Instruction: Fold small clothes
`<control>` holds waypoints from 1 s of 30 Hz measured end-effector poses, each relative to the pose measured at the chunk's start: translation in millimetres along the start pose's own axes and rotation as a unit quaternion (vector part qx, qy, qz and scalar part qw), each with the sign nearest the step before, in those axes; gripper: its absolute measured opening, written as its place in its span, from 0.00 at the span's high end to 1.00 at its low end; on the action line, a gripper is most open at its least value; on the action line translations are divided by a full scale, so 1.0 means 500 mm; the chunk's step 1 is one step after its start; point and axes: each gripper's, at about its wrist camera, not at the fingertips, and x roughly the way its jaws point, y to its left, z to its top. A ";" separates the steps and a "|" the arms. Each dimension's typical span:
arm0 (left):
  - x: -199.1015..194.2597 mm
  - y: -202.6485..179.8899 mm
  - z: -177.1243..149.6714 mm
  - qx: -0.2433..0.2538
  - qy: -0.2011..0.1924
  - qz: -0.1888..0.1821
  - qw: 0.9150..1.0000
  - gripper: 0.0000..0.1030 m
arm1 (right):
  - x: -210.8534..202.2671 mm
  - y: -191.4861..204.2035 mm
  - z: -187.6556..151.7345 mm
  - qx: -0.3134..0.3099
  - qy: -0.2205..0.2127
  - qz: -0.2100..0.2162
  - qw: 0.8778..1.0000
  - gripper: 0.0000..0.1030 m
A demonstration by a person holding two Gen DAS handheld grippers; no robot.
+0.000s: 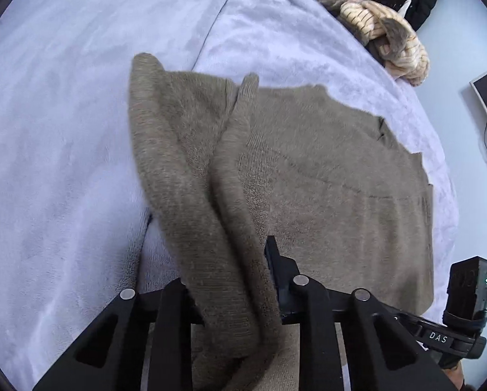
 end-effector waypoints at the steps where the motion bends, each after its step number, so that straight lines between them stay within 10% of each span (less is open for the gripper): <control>1: -0.015 -0.013 0.000 0.007 -0.008 0.000 1.000 0.79 | -0.008 -0.002 -0.004 -0.003 -0.002 0.006 1.000 0.90; 12: -0.096 -0.323 0.030 0.149 -0.069 -0.056 0.985 0.81 | -0.172 -0.118 -0.011 0.010 -0.073 0.054 0.996 0.87; 19: 0.041 -0.559 -0.002 0.260 -0.029 -0.064 0.963 0.81 | -0.220 -0.254 -0.021 0.089 -0.101 0.095 0.986 0.85; 26: 0.142 -0.583 -0.037 0.272 0.011 -0.040 0.962 0.80 | -0.196 -0.331 -0.046 0.144 -0.099 0.135 0.975 0.85; 28: 0.146 -0.581 -0.037 0.266 0.016 -0.042 0.963 0.65 | -0.195 -0.332 -0.049 0.143 -0.099 0.135 0.975 0.85; 30: 0.143 -0.578 -0.037 0.260 0.015 -0.041 0.965 0.22 | -0.195 -0.331 -0.047 0.144 -0.097 0.134 0.976 0.85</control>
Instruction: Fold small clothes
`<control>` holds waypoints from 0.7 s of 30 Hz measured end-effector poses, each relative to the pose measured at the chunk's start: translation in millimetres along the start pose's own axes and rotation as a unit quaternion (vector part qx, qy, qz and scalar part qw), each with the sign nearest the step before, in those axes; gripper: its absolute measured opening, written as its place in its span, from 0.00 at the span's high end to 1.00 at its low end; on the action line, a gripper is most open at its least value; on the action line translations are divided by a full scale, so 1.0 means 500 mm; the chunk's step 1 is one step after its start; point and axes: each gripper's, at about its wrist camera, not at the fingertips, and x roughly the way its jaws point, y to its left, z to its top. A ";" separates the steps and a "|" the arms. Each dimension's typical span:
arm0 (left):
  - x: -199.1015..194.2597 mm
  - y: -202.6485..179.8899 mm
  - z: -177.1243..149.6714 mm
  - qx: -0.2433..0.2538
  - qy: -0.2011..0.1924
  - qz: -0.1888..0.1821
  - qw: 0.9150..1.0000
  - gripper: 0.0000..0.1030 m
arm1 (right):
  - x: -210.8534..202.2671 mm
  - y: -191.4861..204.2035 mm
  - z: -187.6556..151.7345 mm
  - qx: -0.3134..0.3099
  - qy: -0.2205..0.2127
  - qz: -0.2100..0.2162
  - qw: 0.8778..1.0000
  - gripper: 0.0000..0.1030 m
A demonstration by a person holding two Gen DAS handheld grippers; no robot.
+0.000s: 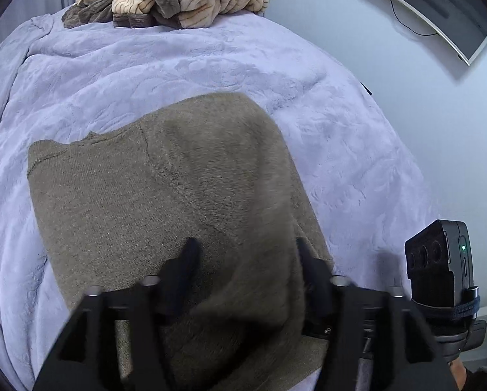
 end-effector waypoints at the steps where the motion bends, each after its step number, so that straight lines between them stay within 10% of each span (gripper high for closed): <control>1: -0.010 0.000 -0.002 0.000 -0.015 0.001 1.000 0.22 | 0.004 0.005 0.001 0.000 0.001 -0.001 1.000 0.85; 5: -0.022 -0.005 -0.001 0.009 -0.013 -0.009 1.000 0.22 | 0.003 0.019 0.010 -0.001 0.002 -0.002 1.000 0.81; 12: -0.123 0.065 -0.021 -0.042 -0.072 -0.028 0.996 0.21 | -0.026 0.013 0.019 0.036 -0.038 0.062 0.997 0.41; 21: -0.117 0.268 -0.077 -0.173 -0.047 0.072 0.981 0.21 | -0.035 -0.024 0.049 0.120 -0.043 0.196 0.972 0.35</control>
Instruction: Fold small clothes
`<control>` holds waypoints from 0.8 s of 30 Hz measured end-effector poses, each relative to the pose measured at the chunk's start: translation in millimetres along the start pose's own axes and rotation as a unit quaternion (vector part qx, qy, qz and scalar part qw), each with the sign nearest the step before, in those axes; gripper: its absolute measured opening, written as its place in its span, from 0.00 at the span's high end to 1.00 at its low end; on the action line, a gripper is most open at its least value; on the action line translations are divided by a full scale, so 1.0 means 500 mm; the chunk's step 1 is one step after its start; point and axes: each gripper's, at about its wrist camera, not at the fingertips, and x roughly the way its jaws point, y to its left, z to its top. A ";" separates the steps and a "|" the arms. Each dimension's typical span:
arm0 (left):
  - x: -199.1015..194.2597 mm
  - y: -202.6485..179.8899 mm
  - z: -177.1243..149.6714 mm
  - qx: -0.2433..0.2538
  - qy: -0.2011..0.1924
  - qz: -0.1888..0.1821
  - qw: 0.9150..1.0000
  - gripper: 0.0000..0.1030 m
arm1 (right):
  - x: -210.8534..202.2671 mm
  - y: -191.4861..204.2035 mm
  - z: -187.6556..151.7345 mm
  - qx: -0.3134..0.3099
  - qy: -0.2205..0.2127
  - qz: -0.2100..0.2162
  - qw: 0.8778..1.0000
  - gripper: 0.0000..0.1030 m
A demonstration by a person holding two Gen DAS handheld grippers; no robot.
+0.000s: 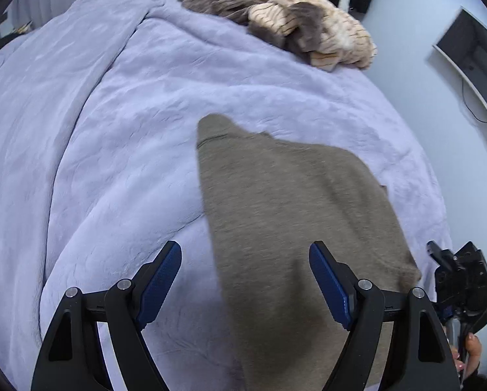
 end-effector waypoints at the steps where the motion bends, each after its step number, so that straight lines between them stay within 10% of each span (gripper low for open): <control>1: 0.013 0.012 -0.007 -0.004 0.008 0.007 1.000 0.21 | 0.010 0.008 0.005 -0.005 0.010 -0.005 1.000 0.34; 6: 0.044 0.033 -0.039 -0.002 0.025 0.017 1.000 0.21 | 0.081 0.077 0.027 -0.095 0.056 -0.100 0.989 0.37; 9: 0.045 0.033 -0.038 -0.004 0.027 0.019 0.999 0.21 | 0.134 0.144 0.016 -0.207 0.076 -0.217 0.951 0.85; 15: 0.024 -0.017 -0.025 0.047 0.016 -0.011 0.999 0.21 | 0.099 0.256 -0.047 -0.324 0.022 -0.208 0.923 0.85; 24: 0.073 -0.037 -0.040 0.039 0.053 -0.025 0.998 0.18 | 0.068 0.136 -0.011 -0.262 -0.006 -0.297 0.918 0.85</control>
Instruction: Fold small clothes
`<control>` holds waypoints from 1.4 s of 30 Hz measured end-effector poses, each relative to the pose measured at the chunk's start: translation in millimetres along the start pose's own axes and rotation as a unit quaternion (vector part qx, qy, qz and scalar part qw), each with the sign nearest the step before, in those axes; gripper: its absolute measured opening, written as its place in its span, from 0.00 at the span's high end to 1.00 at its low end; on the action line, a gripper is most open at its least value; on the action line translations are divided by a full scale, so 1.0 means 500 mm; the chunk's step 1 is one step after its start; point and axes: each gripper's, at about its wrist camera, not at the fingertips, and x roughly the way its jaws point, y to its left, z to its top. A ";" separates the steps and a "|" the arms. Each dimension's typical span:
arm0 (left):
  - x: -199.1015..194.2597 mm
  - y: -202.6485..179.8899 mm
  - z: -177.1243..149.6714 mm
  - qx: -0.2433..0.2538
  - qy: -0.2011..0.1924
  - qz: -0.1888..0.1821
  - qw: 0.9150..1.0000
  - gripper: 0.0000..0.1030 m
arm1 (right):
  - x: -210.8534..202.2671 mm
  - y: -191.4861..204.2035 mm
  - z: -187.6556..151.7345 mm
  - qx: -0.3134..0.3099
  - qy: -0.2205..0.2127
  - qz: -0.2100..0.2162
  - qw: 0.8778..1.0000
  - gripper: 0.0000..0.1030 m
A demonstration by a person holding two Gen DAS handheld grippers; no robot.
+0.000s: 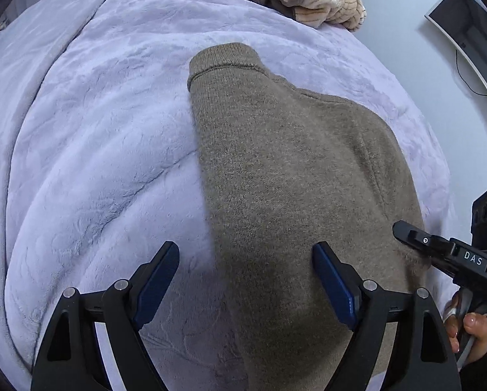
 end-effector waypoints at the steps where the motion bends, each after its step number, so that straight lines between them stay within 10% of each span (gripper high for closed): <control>1: -0.009 -0.002 0.000 0.003 -0.005 0.009 1.000 0.18 | -0.007 0.007 0.000 -0.002 -0.002 -0.002 1.000 0.85; 8: -0.028 0.002 0.013 0.029 -0.032 0.082 0.996 0.17 | -0.036 0.041 0.004 -0.081 -0.014 -0.077 0.994 0.85; 16: -0.031 0.016 -0.009 0.025 -0.026 0.083 0.996 0.09 | -0.048 -0.024 -0.015 -0.011 -0.021 -0.102 0.994 0.71; 28: -0.065 -0.004 -0.083 0.035 0.021 0.031 0.999 0.09 | -0.136 -0.030 -0.108 0.039 0.028 0.028 0.998 0.55; 30: -0.054 -0.018 -0.098 0.045 0.029 0.036 0.998 0.09 | -0.132 -0.007 -0.120 0.008 0.035 0.015 0.999 0.57; 33: -0.033 -0.032 -0.125 0.064 0.042 0.054 0.996 0.09 | -0.117 0.018 -0.140 -0.057 0.051 -0.073 0.994 0.86; 42: -0.013 -0.028 -0.166 0.043 0.068 0.062 0.995 0.09 | -0.081 -0.045 -0.156 -0.002 0.062 -0.083 0.995 0.87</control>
